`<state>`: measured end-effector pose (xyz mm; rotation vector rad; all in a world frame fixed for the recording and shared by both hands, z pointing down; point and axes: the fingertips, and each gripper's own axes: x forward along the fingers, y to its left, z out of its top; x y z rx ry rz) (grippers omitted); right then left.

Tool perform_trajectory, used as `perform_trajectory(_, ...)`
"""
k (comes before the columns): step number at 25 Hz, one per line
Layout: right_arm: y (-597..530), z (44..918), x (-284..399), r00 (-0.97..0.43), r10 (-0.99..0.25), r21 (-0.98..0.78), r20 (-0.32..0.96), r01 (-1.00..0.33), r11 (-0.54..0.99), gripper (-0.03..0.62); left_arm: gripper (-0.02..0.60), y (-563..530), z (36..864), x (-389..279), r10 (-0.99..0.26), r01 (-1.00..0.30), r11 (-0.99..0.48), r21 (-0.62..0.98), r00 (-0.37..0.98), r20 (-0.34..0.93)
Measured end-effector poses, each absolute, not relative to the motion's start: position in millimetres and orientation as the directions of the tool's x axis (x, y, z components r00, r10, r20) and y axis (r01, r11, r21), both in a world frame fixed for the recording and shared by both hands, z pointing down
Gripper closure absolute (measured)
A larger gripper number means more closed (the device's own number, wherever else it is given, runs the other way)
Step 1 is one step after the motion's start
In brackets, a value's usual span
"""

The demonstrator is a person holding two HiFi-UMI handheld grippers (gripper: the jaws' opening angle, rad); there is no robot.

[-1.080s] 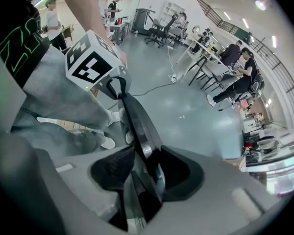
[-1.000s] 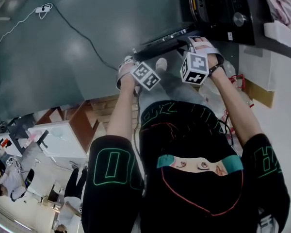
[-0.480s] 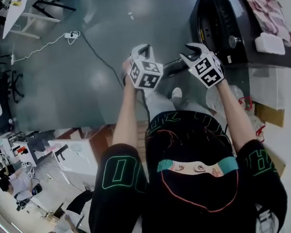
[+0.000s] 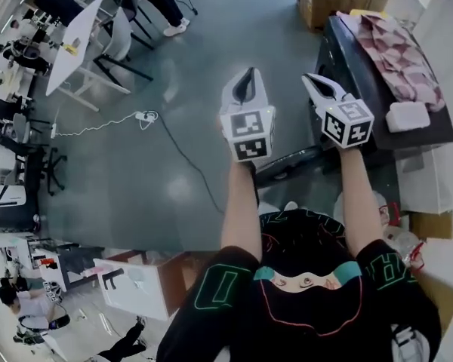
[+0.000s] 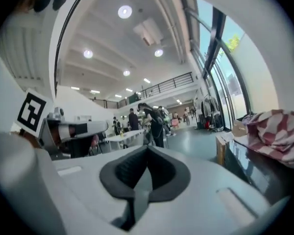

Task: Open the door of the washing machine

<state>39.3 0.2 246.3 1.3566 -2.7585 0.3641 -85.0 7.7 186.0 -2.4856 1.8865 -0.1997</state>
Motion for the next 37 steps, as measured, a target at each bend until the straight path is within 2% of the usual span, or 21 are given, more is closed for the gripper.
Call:
perform_trajectory(3, -24.7, 205.1, 81.1, -0.549, -0.836, -0.335, 0.005, -0.788, 0.516, 0.591, 0.571, 2.7, 151.1, -94.1, -0.989, -0.988, -0.146, 0.043, 0.146, -0.017)
perform_trajectory(5, -24.7, 189.6, 110.8, -0.47, -0.882, -0.375, -0.032, -0.812, 0.447, 0.591, 0.571, 7.6, 146.4, -94.5, -0.992, -0.991, -0.126, 0.043, 0.125, -0.028)
perform_trajectory(9, -24.5, 186.6, 118.5, -0.425, -0.905, -0.229, 0.023, -0.883, 0.409, 0.591, 0.571, 5.0, 146.3, -93.4, -0.993, -0.993, -0.119, -0.017, 0.12, -0.024)
perform_trajectory(17, -39.1, 182.0, 110.6, -0.406, -0.912, -0.122, 0.054, -0.91, 0.397, 0.591, 0.571, -14.0, 143.2, -84.6, -0.99, -0.987, -0.139, -0.083, 0.141, -0.021)
perform_trajectory(37, -33.8, 163.7, 132.5, -0.396, -0.918, -0.08, 0.016, -0.916, 0.393, 0.591, 0.571, -20.7, 132.8, -48.4, -0.979, -0.971, -0.19, -0.145, 0.198, -0.045)
